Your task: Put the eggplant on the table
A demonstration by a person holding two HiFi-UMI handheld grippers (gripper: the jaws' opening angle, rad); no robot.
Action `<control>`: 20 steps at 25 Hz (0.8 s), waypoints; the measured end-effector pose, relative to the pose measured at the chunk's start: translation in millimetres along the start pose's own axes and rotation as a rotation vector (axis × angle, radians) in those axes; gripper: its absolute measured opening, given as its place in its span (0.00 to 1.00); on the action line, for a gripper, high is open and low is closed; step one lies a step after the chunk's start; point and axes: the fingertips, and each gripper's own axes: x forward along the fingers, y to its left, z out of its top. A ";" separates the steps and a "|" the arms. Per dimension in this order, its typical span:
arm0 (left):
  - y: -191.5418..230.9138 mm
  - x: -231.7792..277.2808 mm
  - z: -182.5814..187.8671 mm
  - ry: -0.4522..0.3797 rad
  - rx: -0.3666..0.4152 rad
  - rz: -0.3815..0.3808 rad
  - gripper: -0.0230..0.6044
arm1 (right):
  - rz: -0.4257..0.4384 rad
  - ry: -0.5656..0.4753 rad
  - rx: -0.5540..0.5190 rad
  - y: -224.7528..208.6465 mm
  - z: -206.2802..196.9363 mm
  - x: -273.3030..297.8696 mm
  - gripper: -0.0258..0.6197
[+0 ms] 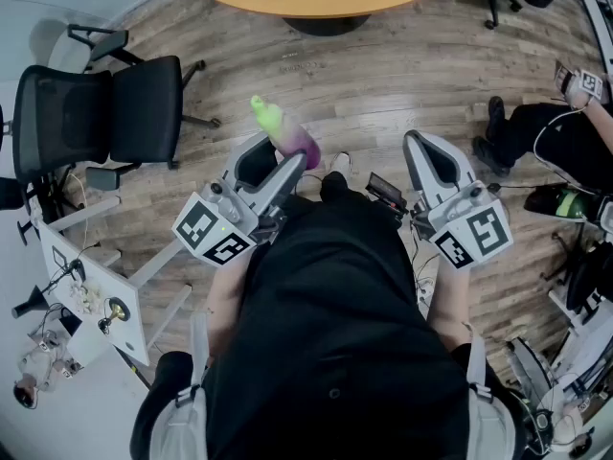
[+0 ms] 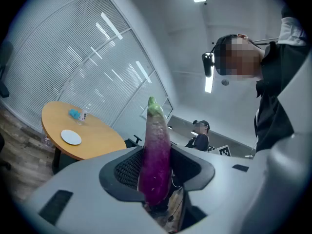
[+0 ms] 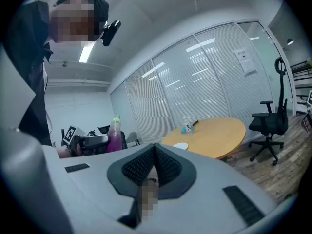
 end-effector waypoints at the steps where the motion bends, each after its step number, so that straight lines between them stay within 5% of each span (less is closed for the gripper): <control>1: -1.4 0.1 -1.0 0.003 0.001 0.002 0.34 | 0.000 -0.001 0.001 0.0 -0.2 -1.6 0.07; 20: -7.7 2.3 -14.4 0.017 -0.022 0.049 0.34 | -0.001 0.045 0.043 -6.8 -17.5 -17.8 0.07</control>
